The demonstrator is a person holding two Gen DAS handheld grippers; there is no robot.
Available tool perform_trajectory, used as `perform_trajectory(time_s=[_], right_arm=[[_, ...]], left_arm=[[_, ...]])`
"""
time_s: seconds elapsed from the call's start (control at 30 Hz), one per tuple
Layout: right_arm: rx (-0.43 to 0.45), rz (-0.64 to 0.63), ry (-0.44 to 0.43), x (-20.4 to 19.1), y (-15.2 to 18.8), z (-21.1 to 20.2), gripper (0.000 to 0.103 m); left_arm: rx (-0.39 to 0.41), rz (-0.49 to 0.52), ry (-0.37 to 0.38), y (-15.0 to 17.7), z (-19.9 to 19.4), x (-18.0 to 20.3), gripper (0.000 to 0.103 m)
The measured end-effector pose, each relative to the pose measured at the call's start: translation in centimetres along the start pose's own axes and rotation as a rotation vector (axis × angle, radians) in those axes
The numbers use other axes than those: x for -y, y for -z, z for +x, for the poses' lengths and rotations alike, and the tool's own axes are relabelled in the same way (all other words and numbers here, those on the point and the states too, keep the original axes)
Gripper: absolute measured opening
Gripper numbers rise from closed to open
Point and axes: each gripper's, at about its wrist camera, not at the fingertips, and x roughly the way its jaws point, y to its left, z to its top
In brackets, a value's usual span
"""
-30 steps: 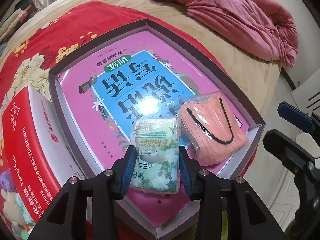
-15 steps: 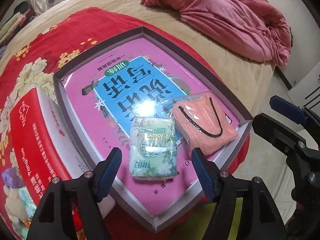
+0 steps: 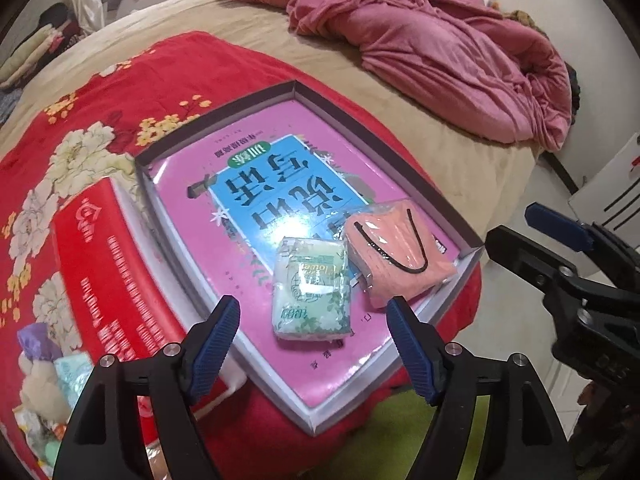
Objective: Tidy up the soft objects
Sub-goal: 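Withdraw both open tools from the box back toward the item pile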
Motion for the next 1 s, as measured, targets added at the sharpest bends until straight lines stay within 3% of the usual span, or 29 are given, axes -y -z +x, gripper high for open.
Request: perform_trajectory(time_s=[0.53, 1.0], right_arm=[[0.087, 0.054, 0.061, -2.7, -1.2, -3.6, 0.066], [0.112, 0.0, 0.003, -8.1, -1.2, -6.1, 0.07]], left_arm=[[0.089, -0.104, 0.007, 2.5, -6.5, -4.1, 0.079], [0.166, -0.173, 0.007, 5.0, -12.0, -8.6, 0.08]])
